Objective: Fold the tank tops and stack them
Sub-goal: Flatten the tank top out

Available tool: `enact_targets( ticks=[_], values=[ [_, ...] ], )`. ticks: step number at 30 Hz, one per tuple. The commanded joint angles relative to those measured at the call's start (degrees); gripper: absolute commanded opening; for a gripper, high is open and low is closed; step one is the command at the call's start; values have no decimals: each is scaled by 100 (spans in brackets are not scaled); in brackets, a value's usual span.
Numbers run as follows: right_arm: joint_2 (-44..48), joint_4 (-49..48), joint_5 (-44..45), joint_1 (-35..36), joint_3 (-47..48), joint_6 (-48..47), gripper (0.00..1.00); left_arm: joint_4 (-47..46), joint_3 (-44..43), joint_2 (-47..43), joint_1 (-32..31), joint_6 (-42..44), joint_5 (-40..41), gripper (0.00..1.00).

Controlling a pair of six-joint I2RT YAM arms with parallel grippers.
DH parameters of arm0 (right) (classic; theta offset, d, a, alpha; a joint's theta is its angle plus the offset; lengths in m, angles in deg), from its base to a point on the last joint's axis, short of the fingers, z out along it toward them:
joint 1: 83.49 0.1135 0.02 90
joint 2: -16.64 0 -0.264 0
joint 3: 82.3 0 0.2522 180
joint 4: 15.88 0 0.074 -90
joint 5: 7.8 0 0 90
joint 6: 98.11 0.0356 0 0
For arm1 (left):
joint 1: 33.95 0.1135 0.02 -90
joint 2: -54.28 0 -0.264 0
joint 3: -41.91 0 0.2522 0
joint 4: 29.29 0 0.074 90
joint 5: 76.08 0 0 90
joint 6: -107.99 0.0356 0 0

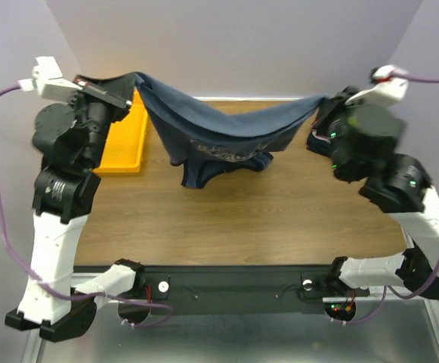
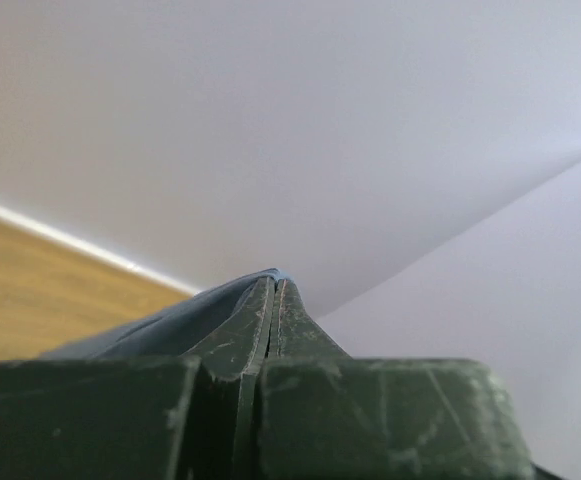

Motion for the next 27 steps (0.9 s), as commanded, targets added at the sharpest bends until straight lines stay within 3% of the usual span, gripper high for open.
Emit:
enact_targets(
  ticks=[1, 4, 6, 8, 12, 14, 18, 20, 23, 24, 27],
  values=[
    [-175, -2274, -239, 0, 1196, -3267, 0, -1006, -632, -365, 27, -172, 69, 0],
    [-983, -2328, -749, 0, 2730, -4022, 0, -1243, -861, -391, 27, -180, 69, 0],
    [-1212, -2276, -1153, -9, 2982, -4270, 0, -1349, -975, -382, 27, -207, 43, 0],
    [-1389, -2048, -1875, 0, 2913, -4403, 1, -1481, -1046, -356, 27, -207, 7, 0],
    [-1714, -2030, -1824, -148, 2325, -4509, 1, -1534, -1125, -181, 27, -163, 78, 0],
    [-1836, -1995, -2262, -464, 2140, -4141, 1, -1552, -1116, -66, 27, -128, 78, 0],
    [-2092, -1197, -4035, -2112, 2621, -2938, 1, -1648, -1020, 126, 27, -40, 121, 0],
    [-2206, -1177, -5143, -2599, 2666, -2409, 1, -1710, -1011, 267, 27, 12, 253, 0],
    [-2959, -1116, -6277, -3792, 2999, -1733, 1, -1719, -1281, 829, 53, 196, 368, 0],
    [-3145, -1116, -7054, -4058, 3279, -1279, 1, -1684, -1449, 1257, 88, 224, 359, 0],
    [-4196, -1194, -8263, -5076, 4026, -573, 1, -1719, -2088, 2214, 473, 58, -53, 0]
  ],
)
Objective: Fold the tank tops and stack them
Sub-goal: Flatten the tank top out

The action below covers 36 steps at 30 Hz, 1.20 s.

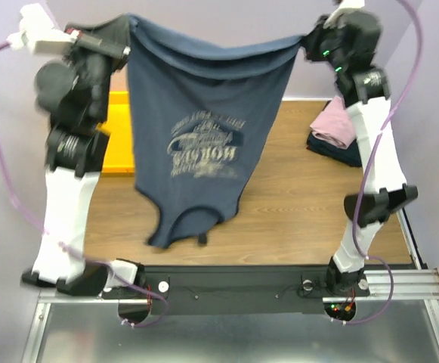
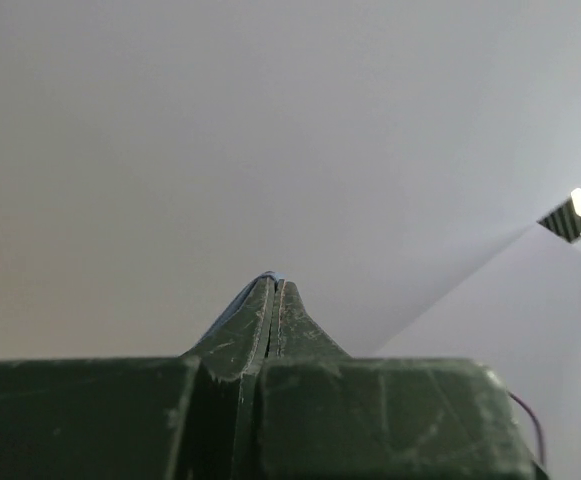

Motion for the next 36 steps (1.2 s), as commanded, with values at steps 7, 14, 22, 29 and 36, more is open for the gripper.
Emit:
enact_targets(
  ticks=[7, 14, 22, 29, 36],
  values=[
    [-1586, -3058, -2772, -1786, 1515, 3127, 1, -772, -4515, 4155, 1308, -1100, -2354, 0],
    [-1359, -4890, -1829, -1795, 1462, 3216, 1, -3298, -4069, 4004, 1917, -1677, -2771, 0],
    [-998, -5323, -1767, -1795, 567, 3146, 1, -3870, -3298, 3757, 2348, -2186, -3200, 0],
    [-770, -5218, -1951, -1787, 136, 3137, 1, -3932, -2709, 3538, 2348, -2143, -3500, 0],
    [327, -5174, -2127, -1787, -602, 2935, 1, -4134, -1104, 2133, 2348, -1722, -3501, 0]
  ],
)
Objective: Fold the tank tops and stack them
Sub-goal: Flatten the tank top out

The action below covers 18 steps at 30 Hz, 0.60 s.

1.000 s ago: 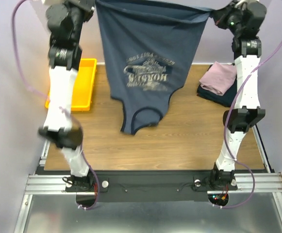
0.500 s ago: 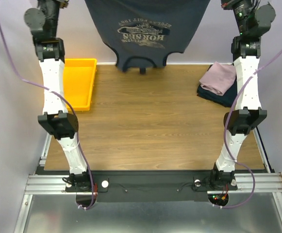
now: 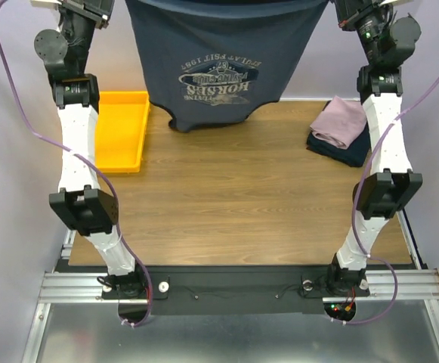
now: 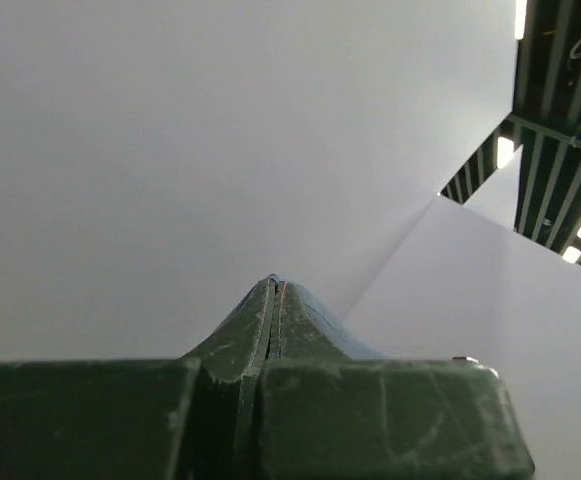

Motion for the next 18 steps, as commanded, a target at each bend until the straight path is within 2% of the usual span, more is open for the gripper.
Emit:
enact_targets(
  ticks=[1, 7, 11, 18],
  values=[
    [1254, -348, -48, -82, -397, -188, 1, -652, 740, -1410, 64, 340, 27, 0],
    [2247, -181, -58, -82, -1199, -399, 1, -530, 1629, -2564, 55, 613, 238, 0],
    [2661, -5, -75, -82, -1305, -461, 1, -354, 1752, -2837, 55, 605, 291, 0],
    [2732, 180, -40, -82, -1182, -514, 1, -257, 1717, -2873, 64, 560, 335, 0]
  ],
)
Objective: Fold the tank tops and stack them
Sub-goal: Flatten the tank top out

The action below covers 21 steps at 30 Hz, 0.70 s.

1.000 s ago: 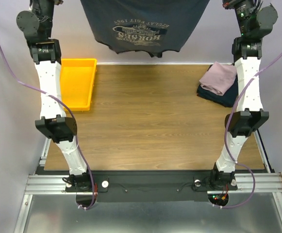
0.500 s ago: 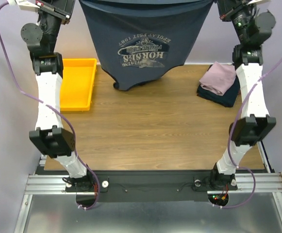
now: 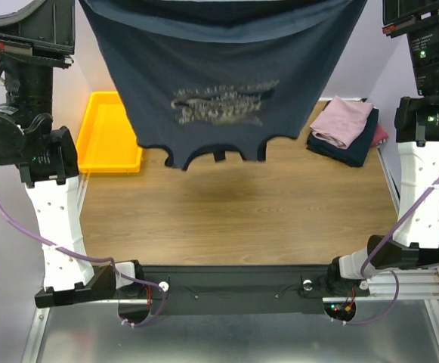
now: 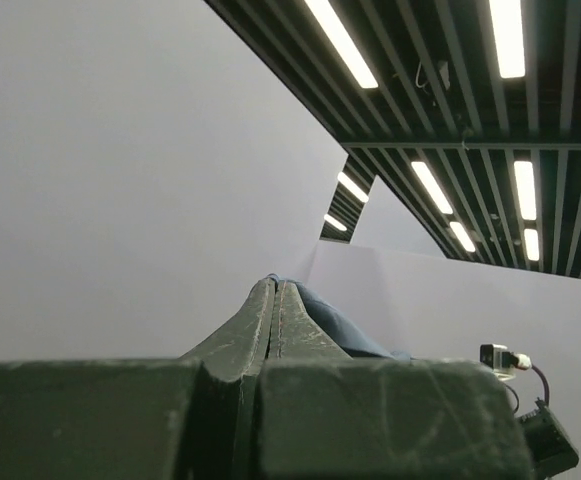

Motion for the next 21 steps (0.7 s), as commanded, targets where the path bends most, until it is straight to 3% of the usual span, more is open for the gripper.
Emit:
enact_targets(
  ticks=[1, 11, 15, 21],
  values=[
    [-247, 110, 61, -60, 120, -107, 1, -61, 4, 292, 44, 58, 84, 0],
    [-1186, 110, 35, -60, 630, -55, 1, -236, -330, 1179, 53, -100, 49, 0],
    [-1933, 110, 43, -60, 1244, 7, 1, -298, -1014, 1969, 44, -311, -48, 0],
    [-3241, 171, 324, -60, 2852, 77, 1, -131, -3812, 3858, 27, -786, -163, 0]
  ],
)
